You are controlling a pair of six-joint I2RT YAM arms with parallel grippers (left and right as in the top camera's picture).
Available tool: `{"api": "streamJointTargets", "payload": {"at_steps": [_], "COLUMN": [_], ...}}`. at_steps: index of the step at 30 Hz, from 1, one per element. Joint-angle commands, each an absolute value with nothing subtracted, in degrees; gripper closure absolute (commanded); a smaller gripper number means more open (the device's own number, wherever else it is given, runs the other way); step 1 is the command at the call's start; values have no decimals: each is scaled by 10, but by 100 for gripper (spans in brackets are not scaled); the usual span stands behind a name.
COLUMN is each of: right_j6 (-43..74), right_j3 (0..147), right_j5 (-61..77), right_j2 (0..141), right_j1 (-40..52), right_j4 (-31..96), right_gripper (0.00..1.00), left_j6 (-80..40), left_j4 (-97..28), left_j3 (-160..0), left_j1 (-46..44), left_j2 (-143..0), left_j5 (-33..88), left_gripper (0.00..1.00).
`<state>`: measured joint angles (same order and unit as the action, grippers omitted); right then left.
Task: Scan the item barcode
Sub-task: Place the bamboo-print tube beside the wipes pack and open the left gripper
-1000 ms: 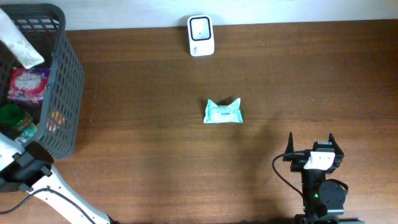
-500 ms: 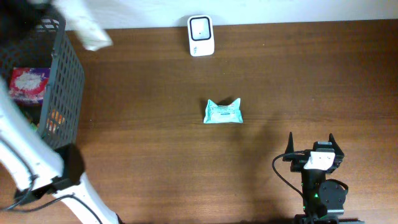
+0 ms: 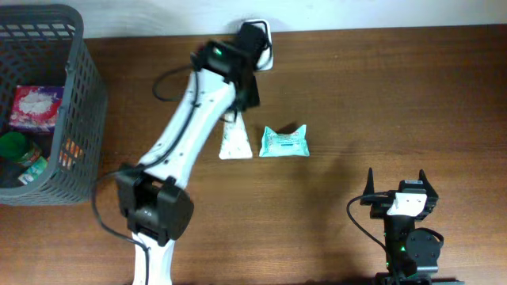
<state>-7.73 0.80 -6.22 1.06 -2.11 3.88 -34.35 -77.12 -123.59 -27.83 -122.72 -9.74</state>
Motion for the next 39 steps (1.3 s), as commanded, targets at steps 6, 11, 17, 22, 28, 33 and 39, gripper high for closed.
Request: {"api": "streamJointTargets", "payload": {"at_steps": [6,11,17,22,28,33,39], "right_j6": [-79,-79,-79,-79,-79,-79,-79], "right_j3": [3,3,3,3,3,3,3], "right_j5": [-71,-71,-71,-71,-71,-71,-71], "right_j2": [8,8,8,8,8,8,8], "right_j1": [-23,-23,-23,-23,-23,-23,-23], "right_j4": [41,41,41,41,41,41,41], "right_gripper": [1,1,1,1,1,1,1], "left_j6": [-359,-392,-379,-294,-271,-226,-242], "left_j4": [-436,-354,-355,-506,-656,-674,-815], "left_j3": [-925,-898,-990,-1211,-1470,-1511,-1502], "left_j1": [-297,-337,-329,-269,-118,61,274], "left_j2": [-1216,-1216,-1214,-1211,-1172,-1115,-1161], "left_j5": [19,49,103,101,112,38,-114], "left_gripper": [100,99,77,43,26,10,12]}}
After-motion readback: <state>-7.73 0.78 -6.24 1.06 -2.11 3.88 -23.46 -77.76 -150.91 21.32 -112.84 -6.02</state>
